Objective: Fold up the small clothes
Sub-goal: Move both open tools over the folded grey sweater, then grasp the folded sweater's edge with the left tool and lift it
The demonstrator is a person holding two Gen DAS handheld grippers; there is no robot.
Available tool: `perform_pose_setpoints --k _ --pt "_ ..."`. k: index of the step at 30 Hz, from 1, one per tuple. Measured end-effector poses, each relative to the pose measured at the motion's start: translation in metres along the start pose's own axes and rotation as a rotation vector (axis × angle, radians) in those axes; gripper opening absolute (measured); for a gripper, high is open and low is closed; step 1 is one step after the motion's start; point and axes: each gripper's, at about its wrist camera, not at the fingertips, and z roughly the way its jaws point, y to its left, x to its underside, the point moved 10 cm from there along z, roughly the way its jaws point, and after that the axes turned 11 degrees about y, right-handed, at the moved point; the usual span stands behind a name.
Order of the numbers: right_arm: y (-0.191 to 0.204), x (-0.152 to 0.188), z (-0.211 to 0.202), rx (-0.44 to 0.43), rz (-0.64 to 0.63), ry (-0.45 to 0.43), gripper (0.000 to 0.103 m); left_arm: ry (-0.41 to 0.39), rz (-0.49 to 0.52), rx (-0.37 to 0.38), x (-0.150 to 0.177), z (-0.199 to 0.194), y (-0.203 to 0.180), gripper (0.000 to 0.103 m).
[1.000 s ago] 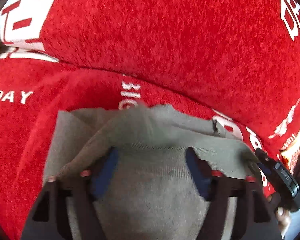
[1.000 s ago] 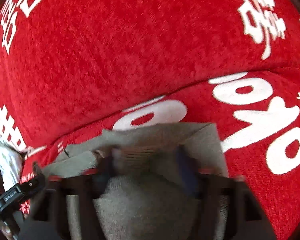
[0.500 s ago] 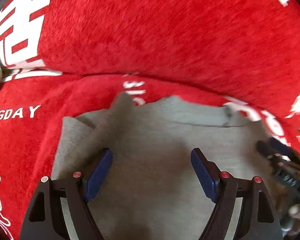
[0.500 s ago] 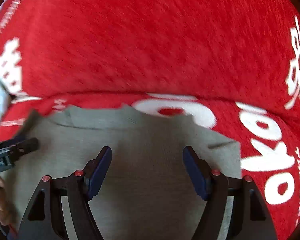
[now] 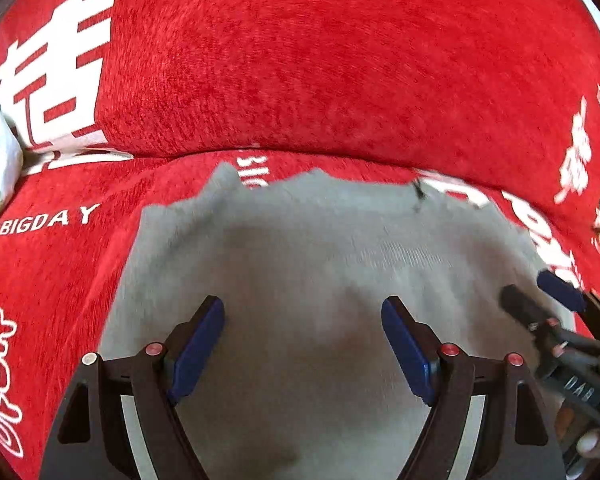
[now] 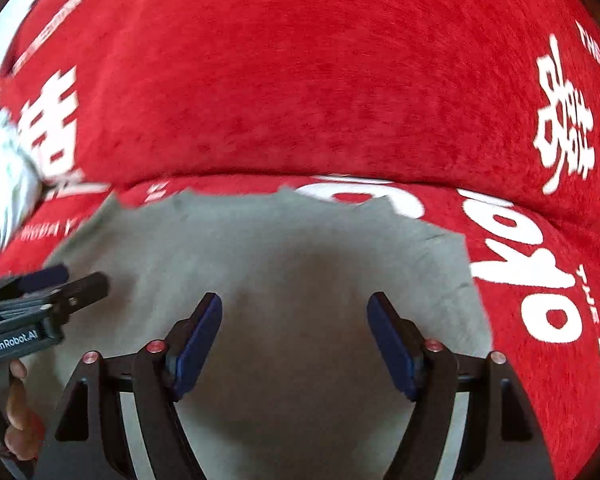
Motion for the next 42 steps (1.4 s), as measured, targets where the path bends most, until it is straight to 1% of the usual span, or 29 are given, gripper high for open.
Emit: perform_pose_setpoints --k 2,3,4,6,7,8,10,12,14,17,18,19,20,25,27,29,31,33,34,35,36,37,38,40,42 --pt "0.008 0.012 0.008 0.024 -0.043 0.030 0.079 0.005 0.017 -0.038 0.014 0.002 -0.001 0.082" --pt "0.008 0.019 0.015 0.040 -0.059 0.055 0.079 0.011 0.020 -0.050 0.016 0.004 0.001 0.082" --pt "0.003 0.023 0.018 0.059 -0.059 0.061 0.079 0.017 0.027 -0.066 0.021 0.006 0.002 0.082" --pt "-0.015 0.026 0.013 0.083 -0.001 0.042 0.079 0.012 0.039 -0.081 0.026 0.002 0.007 0.082" --pt "-0.023 0.029 0.008 0.094 0.038 0.044 0.080 0.007 0.034 -0.081 0.029 -0.003 0.009 0.082" --pt "-0.029 0.031 -0.001 0.091 0.078 0.032 0.080 0.000 0.021 -0.066 0.032 -0.010 0.010 0.082" --pt "-0.025 0.038 -0.017 0.053 0.109 0.003 0.080 -0.010 0.008 -0.025 0.038 -0.020 0.007 0.082" --pt "-0.010 0.048 -0.025 0.015 0.089 -0.008 0.080 -0.019 0.011 -0.019 0.046 -0.022 0.001 0.082" --pt "0.006 0.060 -0.027 0.003 0.043 -0.006 0.080 -0.026 0.028 -0.022 0.056 -0.023 -0.005 0.082" --pt "0.013 0.078 -0.016 0.048 -0.013 0.027 0.080 -0.006 0.040 -0.042 0.075 -0.015 -0.002 0.082" --pt "0.009 0.086 -0.013 0.055 -0.008 0.031 0.080 0.001 0.037 -0.046 0.079 -0.012 0.001 0.082" --pt "0.006 0.089 -0.015 0.047 0.000 0.008 0.080 -0.001 0.033 -0.049 0.084 -0.010 0.005 0.082" --pt "0.001 0.092 -0.018 0.049 0.011 -0.006 0.080 -0.021 0.038 -0.047 0.087 -0.013 0.008 0.082" --pt "-0.035 0.105 -0.027 0.072 0.060 -0.011 0.080 -0.036 0.051 -0.050 0.105 -0.024 0.017 0.082" --pt "-0.050 0.112 -0.034 0.078 0.089 -0.014 0.080 -0.039 0.042 -0.044 0.115 -0.031 0.023 0.082" --pt "-0.058 0.119 -0.040 0.075 0.106 -0.016 0.080 -0.057 0.008 -0.039 0.129 -0.045 0.034 0.082" --pt "-0.062 0.124 -0.050 0.087 0.125 -0.020 0.080 -0.077 -0.048 -0.018 0.144 -0.059 0.049 0.082" --pt "-0.060 0.126 -0.060 0.096 0.131 -0.038 0.081 -0.079 -0.141 0.032 0.160 -0.067 0.071 0.082" --pt "-0.058 0.126 -0.061 0.096 0.132 -0.040 0.081 -0.065 -0.192 0.076 0.167 -0.065 0.080 0.082" --pt "-0.054 0.126 -0.062 0.088 0.132 -0.039 0.081 -0.037 -0.254 0.147 0.174 -0.060 0.088 0.082" --pt "-0.047 0.126 -0.062 0.070 0.129 -0.038 0.081 -0.040 -0.294 0.208 0.176 -0.058 0.093 0.082" --pt "-0.042 0.125 -0.061 0.061 0.127 -0.037 0.081 -0.063 -0.300 0.229 0.173 -0.061 0.094 0.082" --pt "-0.036 0.124 -0.060 0.056 0.122 -0.035 0.081 -0.062 -0.300 0.252 0.169 -0.061 0.093 0.082" --pt "-0.022 0.123 -0.058 0.047 0.097 -0.031 0.081 -0.070 -0.323 0.340 0.159 -0.058 0.087 0.082" --pt "-0.009 0.122 -0.058 0.048 0.065 -0.028 0.081 -0.078 -0.354 0.390 0.147 -0.054 0.085 0.082"
